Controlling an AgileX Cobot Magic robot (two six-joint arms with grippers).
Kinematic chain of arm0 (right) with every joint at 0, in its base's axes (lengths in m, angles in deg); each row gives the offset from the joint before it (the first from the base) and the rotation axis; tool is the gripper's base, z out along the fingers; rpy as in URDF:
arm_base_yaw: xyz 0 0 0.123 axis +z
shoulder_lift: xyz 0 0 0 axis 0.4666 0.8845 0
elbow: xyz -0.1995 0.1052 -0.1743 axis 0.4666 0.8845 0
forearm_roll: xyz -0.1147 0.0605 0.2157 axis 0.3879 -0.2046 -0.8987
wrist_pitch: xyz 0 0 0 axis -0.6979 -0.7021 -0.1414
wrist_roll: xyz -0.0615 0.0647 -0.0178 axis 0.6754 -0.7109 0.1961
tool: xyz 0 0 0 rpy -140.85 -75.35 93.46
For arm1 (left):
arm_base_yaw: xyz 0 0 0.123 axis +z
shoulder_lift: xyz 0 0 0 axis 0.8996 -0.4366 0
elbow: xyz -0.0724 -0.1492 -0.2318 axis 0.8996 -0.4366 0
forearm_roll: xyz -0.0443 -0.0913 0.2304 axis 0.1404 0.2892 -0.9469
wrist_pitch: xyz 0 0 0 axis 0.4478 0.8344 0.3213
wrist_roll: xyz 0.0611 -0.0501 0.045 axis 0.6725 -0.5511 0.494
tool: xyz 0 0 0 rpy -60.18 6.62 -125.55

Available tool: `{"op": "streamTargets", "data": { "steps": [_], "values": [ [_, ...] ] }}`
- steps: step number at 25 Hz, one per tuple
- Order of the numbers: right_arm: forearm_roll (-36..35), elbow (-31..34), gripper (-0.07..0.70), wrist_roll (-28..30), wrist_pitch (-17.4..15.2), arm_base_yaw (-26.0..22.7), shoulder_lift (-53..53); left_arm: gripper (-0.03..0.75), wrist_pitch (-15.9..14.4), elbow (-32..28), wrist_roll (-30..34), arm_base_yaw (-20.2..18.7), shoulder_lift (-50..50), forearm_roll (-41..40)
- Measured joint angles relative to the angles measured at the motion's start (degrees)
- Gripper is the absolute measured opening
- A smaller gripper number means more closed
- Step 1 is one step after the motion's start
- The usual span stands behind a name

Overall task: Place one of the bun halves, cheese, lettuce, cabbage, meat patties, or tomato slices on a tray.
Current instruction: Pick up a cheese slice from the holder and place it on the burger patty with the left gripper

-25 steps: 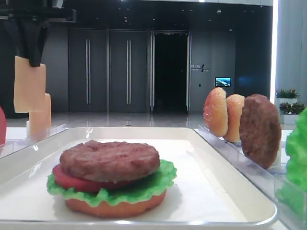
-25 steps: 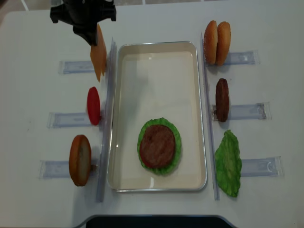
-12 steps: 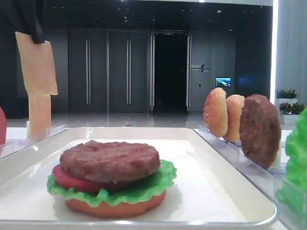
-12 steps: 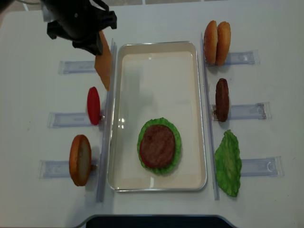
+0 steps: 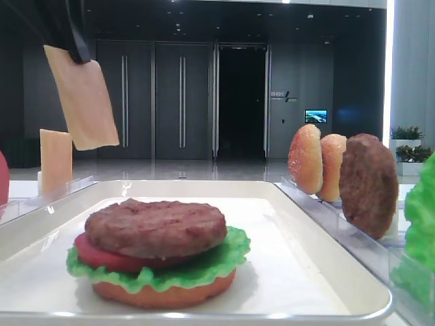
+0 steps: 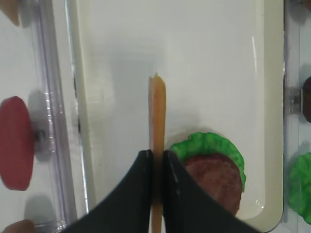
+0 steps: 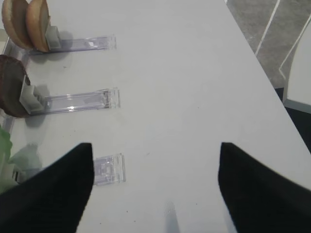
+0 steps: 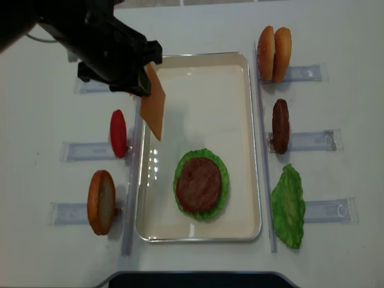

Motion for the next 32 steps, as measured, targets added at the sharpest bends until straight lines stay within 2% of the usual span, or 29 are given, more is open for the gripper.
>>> {"op": "streamTargets", "data": {
  "steps": [6,20,26,32],
  "values": [
    [0.0,0.0,0.535,0.0,0.0,0.0,0.0,0.029,4.54,-2.31,0.58,-4.44,0.06,2.9],
    [0.0,0.0,0.535,0.0,0.0,0.0,0.0,0.029,8.35,-2.46,0.63,-12.72,0.06,4.77],
    [0.0,0.0,0.535,0.0,0.0,0.0,0.0,0.029,8.62,-2.82,3.27,-13.17,0.08,8.34],
    [0.0,0.0,0.535,0.0,0.0,0.0,0.0,0.029,11.18,-7.5,7.68,-13.17,0.9,13.77]
  ]
}}
